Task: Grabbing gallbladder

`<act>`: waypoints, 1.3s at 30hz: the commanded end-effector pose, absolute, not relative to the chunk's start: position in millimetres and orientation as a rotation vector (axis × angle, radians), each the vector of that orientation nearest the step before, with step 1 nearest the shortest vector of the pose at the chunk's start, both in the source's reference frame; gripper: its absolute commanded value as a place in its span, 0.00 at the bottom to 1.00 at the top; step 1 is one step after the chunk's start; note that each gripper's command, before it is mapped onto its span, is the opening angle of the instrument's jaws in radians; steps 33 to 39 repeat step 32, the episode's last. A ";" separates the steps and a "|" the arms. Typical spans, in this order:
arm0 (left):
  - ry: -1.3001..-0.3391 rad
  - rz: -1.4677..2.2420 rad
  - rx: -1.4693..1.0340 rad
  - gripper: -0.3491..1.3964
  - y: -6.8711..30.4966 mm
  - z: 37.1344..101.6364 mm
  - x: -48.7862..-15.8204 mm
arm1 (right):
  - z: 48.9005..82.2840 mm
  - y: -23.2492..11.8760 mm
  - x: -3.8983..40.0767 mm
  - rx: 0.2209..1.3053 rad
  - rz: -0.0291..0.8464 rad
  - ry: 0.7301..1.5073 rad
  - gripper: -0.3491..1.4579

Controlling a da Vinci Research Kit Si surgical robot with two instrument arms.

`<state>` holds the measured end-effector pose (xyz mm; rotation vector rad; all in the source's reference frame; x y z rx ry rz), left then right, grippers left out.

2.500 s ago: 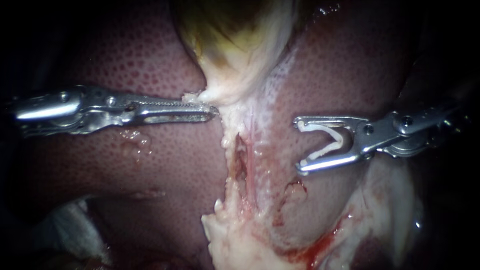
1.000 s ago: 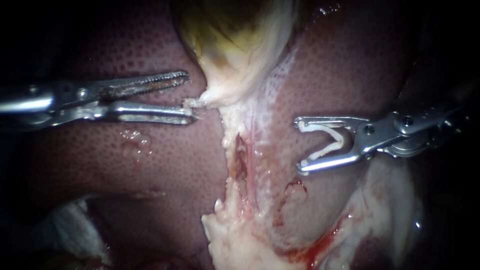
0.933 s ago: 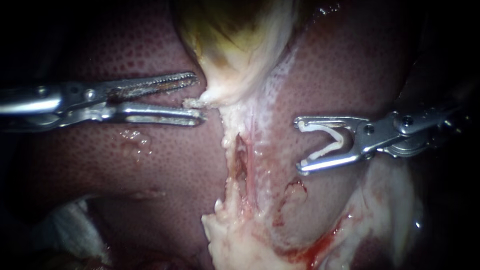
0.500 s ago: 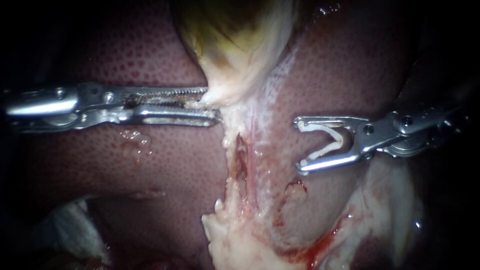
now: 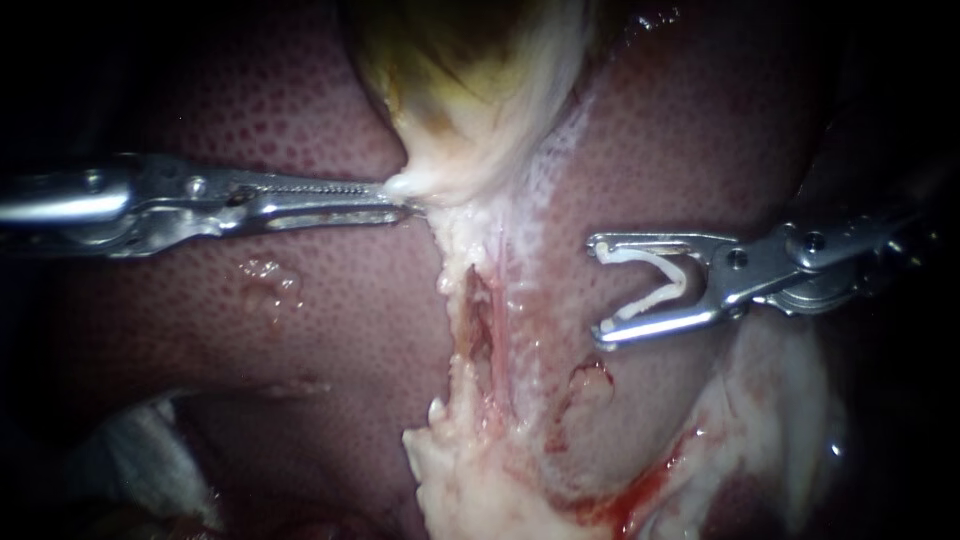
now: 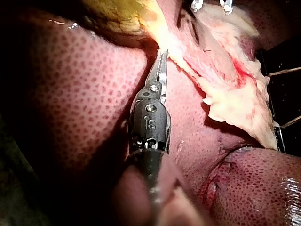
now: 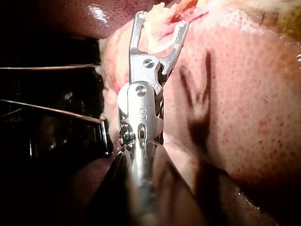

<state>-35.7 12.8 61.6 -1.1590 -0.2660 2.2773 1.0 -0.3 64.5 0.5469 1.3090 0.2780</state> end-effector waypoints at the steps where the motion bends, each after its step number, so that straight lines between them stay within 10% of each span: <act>1: -0.264 2.276 -1.157 0.00 13.1 61.3 -35.2 | 64.5 -0.3 1.0 0.547 0.278 1.309 0.52; 13: -0.226 2.236 -1.146 0.00 16.6 57.6 -29.2 | 64.5 -0.3 1.0 0.547 0.278 1.309 0.52; 39: -0.217 2.231 -1.141 0.00 16.5 57.6 -29.1 | 64.5 -0.3 1.0 0.547 0.278 1.309 0.52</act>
